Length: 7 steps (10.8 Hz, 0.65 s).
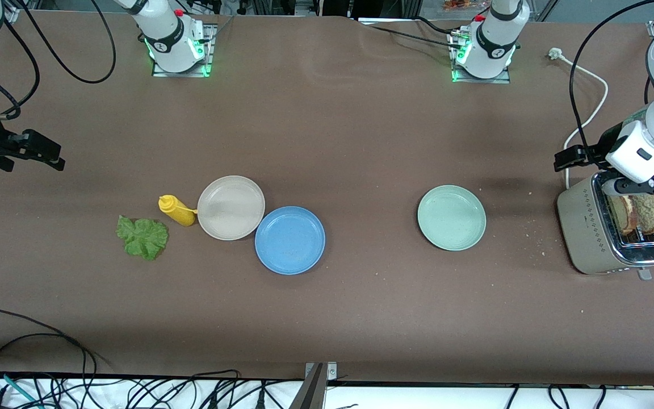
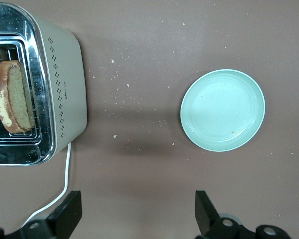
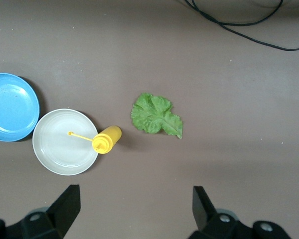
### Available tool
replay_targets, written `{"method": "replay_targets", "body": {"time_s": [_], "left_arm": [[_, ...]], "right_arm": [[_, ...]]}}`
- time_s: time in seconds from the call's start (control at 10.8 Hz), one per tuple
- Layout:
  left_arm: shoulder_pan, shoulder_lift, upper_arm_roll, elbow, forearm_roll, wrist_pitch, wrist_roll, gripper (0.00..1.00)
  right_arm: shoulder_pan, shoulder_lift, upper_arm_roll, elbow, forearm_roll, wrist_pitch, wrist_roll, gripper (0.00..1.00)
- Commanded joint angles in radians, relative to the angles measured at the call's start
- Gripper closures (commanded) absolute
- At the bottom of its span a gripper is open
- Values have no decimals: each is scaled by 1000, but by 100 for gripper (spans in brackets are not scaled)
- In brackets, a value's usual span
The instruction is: Make sandwich in blue plate with both arms
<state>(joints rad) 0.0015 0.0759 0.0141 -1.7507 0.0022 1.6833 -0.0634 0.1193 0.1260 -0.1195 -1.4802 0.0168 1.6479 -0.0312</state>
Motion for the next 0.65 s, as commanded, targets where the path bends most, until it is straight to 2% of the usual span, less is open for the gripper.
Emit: {"method": "replay_targets", "body": {"time_s": [0.0,0.55], "left_arm": [[12,-13,-3,-15,24,-4,20,0],[2,-13,3,-15,24,-4,20,0]], "right_arm": [[-4,-5,1,0,8,6,0,0],[-4,-5,1,0,8,6,0,0]]}}
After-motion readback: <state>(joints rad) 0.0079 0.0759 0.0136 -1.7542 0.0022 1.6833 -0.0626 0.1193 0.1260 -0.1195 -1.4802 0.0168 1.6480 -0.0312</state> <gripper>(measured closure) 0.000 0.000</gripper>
